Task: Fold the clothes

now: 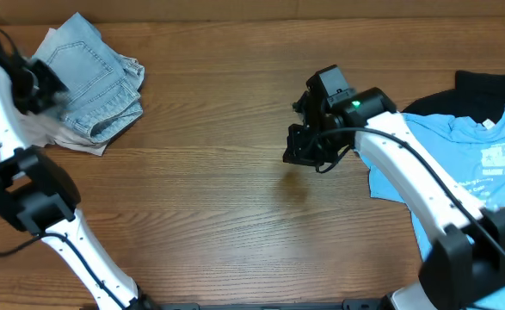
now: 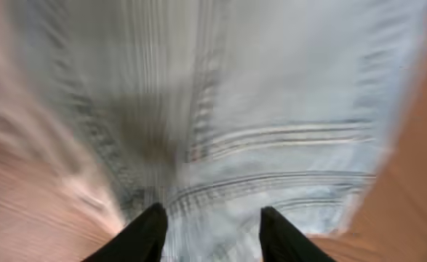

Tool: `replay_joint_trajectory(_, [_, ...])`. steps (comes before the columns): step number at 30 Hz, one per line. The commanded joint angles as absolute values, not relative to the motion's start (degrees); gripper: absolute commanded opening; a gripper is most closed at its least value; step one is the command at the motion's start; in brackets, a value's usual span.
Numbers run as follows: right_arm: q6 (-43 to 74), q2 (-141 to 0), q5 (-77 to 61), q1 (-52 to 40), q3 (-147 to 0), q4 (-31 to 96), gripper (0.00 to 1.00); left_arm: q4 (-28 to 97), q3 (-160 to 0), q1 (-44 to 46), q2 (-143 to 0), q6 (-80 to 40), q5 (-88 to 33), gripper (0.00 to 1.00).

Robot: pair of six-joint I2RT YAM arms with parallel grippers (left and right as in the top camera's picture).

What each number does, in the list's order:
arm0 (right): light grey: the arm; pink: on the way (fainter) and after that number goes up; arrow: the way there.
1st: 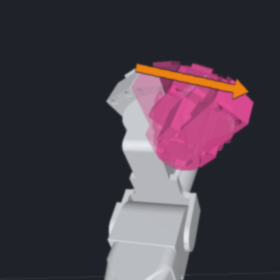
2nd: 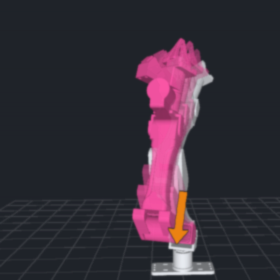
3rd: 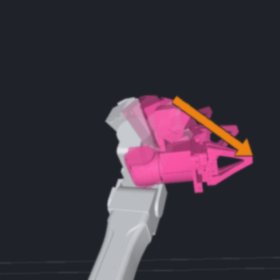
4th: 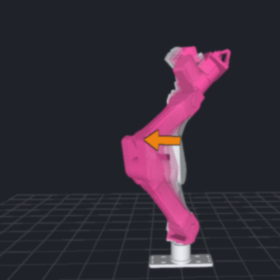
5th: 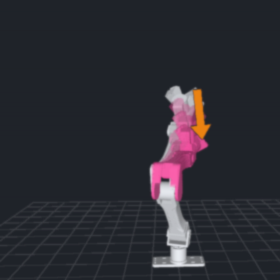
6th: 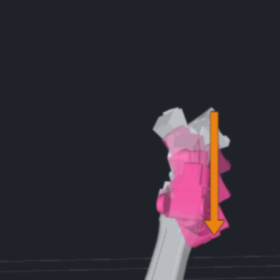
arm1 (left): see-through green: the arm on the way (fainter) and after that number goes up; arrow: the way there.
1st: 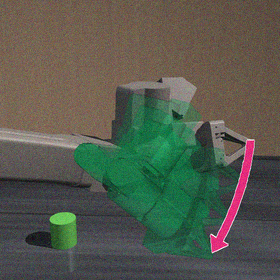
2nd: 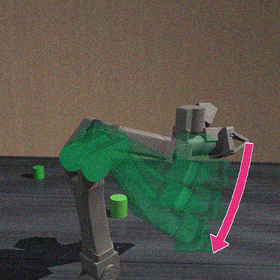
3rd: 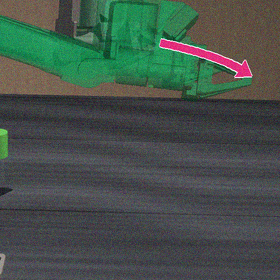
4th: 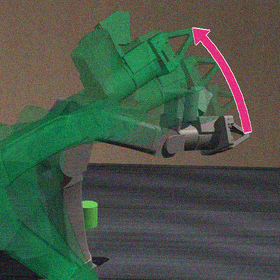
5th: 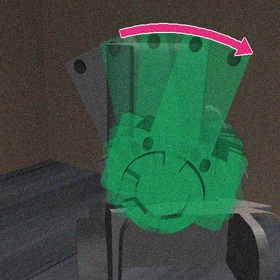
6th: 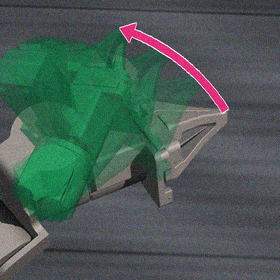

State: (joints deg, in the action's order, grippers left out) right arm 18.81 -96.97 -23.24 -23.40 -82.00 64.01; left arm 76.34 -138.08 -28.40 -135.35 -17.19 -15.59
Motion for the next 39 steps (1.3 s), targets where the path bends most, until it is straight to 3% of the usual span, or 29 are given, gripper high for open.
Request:
replay_joint_trajectory(1, [17.7, -88.0, -16.1, -22.8, -84.5, 63.8, 0.13, 79.9, -151.4, -26.8, -120.9, -10.2, -16.1, 0.49])
replay_joint_trajectory(6, [17.7, -78.1, -9.5, -22.7, -86.0, 62.8, 0.14, 85.4, -157.2, -22.5, -108.6, -0.5, -16.1, 0.54])
replay_joint_trajectory(11, [17.7, -66.7, -5.0, -22.7, -86.0, 61.5, 0.27, 92.1, -157.2, -15.4, -98.0, 6.2, -16.1, 0.62])
replay_joint_trajectory(12, [17.6, -64.4, -3.9, -22.7, -86.0, 61.5, 0.33, 93.6, -157.2, -13.9, -96.6, 6.2, -16.1, 0.64])
replay_joint_trajectory(13, [17.5, -62.3, -2.9, -22.7, -86.0, 61.6, 0.48, 94.8, -157.2, -12.6, -95.7, 6.2, -16.1, 0.86])
replay_joint_trajectory(14, [17.5, -60.2, -1.6, -22.7, -86.0, 61.6, 0.71, 96.5, -157.2, -11.1, -94.8, 6.2, -16.1, 1.00])
replay_joint_trajectory(15, [17.5, -56.6, 0.7, -22.7, -86.0, 61.5, 1.00, 96.8, -157.0, -9.3, -93.7, 6.2, -16.1, 1.00])
replay_joint_trajectory(23, [17.6, -47.8, 1.6, -22.8, -86.0, 61.7, 1.00, 96.8, -156.9, -8.2, -93.1, 6.2, -16.1, 1.00])
replay_joint_trajectory(39, [15.5, -47.7, 7.2, -22.7, -85.4, 66.4, 1.00, 96.8, -156.9, -8.2, -93.5, 6.2, -16.1, 1.00])
